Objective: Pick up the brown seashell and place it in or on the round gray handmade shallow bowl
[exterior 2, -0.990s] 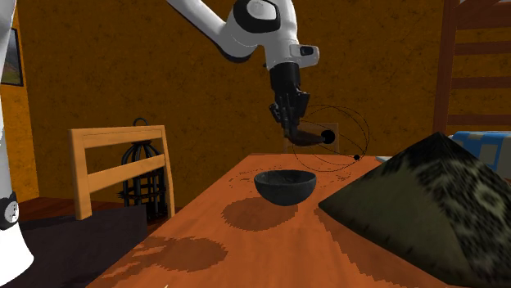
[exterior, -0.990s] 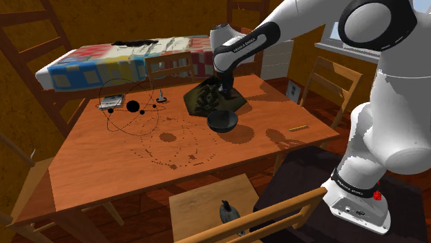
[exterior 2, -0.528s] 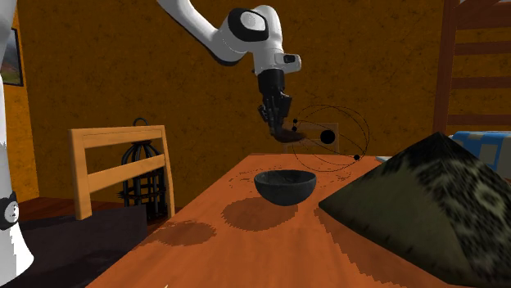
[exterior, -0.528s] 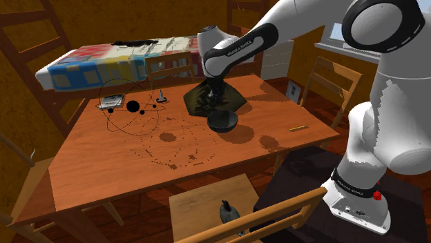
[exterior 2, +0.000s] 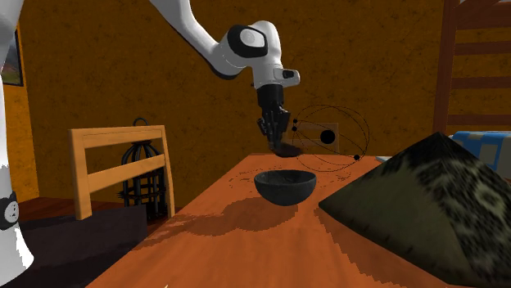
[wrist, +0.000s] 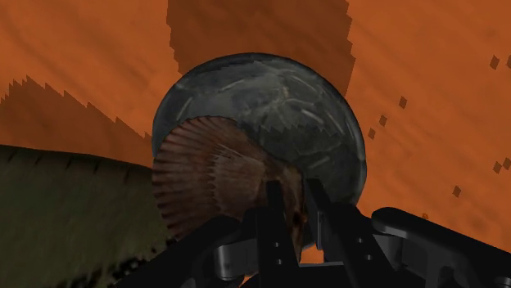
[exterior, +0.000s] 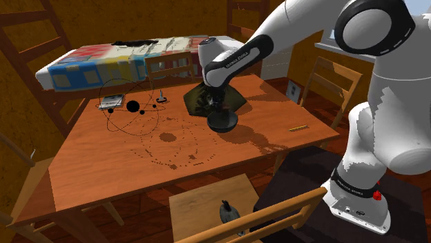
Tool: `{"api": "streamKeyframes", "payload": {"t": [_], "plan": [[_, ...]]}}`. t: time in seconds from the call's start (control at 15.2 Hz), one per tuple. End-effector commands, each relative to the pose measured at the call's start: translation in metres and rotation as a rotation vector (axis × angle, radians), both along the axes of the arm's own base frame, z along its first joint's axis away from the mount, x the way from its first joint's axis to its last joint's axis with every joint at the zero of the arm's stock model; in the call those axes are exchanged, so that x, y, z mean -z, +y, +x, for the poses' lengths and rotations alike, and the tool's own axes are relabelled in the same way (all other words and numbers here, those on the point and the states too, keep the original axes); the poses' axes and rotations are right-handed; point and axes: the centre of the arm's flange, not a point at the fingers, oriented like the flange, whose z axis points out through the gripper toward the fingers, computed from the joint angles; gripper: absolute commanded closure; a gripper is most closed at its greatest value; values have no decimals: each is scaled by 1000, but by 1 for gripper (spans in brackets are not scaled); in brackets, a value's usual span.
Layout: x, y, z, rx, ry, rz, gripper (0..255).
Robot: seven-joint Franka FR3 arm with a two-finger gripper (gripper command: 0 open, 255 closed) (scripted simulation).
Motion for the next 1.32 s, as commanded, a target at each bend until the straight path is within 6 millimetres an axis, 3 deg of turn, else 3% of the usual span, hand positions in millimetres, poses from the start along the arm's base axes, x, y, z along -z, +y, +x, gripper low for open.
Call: {"api": "streamKeyframes", "payload": {"t": [0.0, 0.4, 0.92, 0.99, 1.25], "plan": [[10, 1, 1, 0, -1, 0, 255], [45, 1, 1, 0, -1, 0, 255], [45, 1, 1, 0, -1, 0, 255], [45, 1, 1, 0, -1, 0, 0], [45, 1, 1, 0, -1, 0, 0]]}}
